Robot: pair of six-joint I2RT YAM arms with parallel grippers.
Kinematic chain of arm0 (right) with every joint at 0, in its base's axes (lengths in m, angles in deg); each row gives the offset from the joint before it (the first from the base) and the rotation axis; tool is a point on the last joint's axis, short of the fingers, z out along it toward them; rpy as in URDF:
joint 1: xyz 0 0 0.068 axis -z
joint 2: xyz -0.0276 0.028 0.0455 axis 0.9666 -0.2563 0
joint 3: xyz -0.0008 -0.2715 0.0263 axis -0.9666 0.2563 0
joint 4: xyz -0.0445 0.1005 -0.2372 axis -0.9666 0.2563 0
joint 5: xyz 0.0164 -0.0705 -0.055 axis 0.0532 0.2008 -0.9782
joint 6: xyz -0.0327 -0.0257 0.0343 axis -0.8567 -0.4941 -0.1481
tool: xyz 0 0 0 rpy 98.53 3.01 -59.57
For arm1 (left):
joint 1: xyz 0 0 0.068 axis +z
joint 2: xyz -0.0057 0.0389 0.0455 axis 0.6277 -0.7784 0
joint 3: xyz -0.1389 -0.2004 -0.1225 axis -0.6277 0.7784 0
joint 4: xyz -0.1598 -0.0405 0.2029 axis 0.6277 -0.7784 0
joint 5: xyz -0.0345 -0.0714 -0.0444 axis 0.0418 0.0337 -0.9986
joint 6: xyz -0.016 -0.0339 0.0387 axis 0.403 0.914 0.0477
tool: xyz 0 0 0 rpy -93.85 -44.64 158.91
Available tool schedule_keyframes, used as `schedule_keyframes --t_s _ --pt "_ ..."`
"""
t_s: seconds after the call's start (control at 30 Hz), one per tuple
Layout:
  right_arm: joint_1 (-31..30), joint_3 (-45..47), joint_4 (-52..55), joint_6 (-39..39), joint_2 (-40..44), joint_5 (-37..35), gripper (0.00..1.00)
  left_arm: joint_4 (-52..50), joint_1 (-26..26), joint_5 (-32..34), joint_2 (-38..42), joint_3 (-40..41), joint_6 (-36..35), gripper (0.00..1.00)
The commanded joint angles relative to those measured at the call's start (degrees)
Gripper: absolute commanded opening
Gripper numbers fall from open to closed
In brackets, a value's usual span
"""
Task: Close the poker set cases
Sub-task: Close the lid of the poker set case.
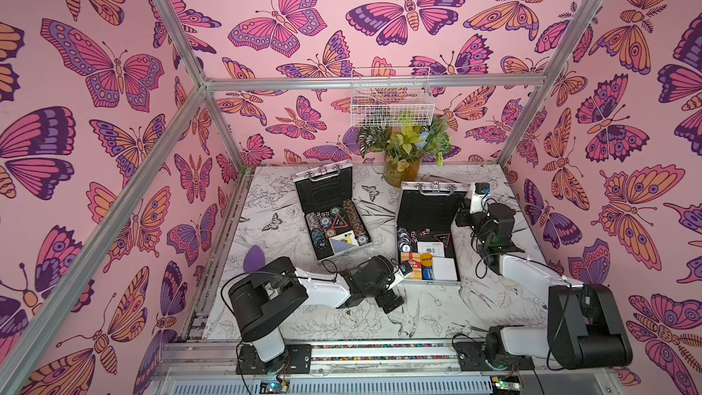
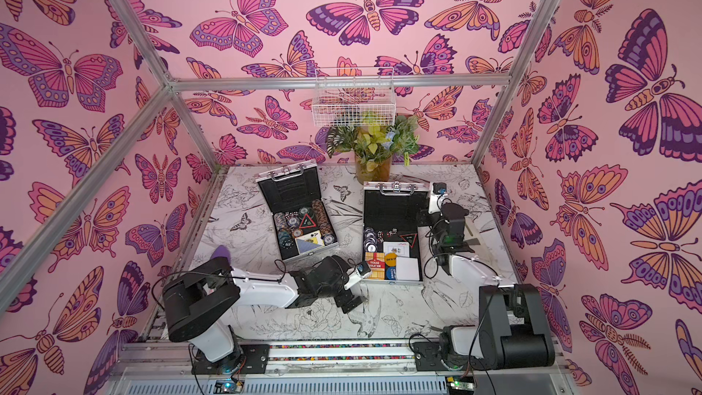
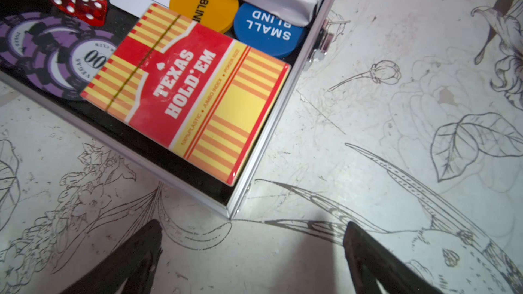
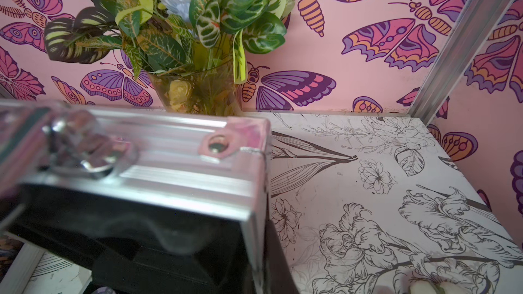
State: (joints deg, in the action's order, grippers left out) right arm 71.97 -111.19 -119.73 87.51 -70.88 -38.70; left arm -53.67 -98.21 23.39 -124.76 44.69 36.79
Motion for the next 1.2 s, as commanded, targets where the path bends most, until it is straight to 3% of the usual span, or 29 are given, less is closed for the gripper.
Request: schedule_keyframes --t_s 0.0,0.37,0.63,1.17 --pt "0.05 -0.17 -0.68 2.33 1.44 1.25 0.00 0.48 -0.52 3.49 -1.05 -1.14 -0.91 1.00" --pt "0.01 -0.73 1.31 3.58 1.71 7.10 0.00 2.16 -0.70 15.86 -4.23 -3.55 -2.44 1.00" --pt "-0.94 -1.29 2.74 4.43 1.45 9.55 0.00 0.74 -0.42 21.36 -6.60 -6.13 0.61 1.00" --pt "-5.90 -6.85 0.73 6.20 -6.06 10.86 0.00 -3.64 7.39 24.79 -7.62 -7.83 5.30 1.00"
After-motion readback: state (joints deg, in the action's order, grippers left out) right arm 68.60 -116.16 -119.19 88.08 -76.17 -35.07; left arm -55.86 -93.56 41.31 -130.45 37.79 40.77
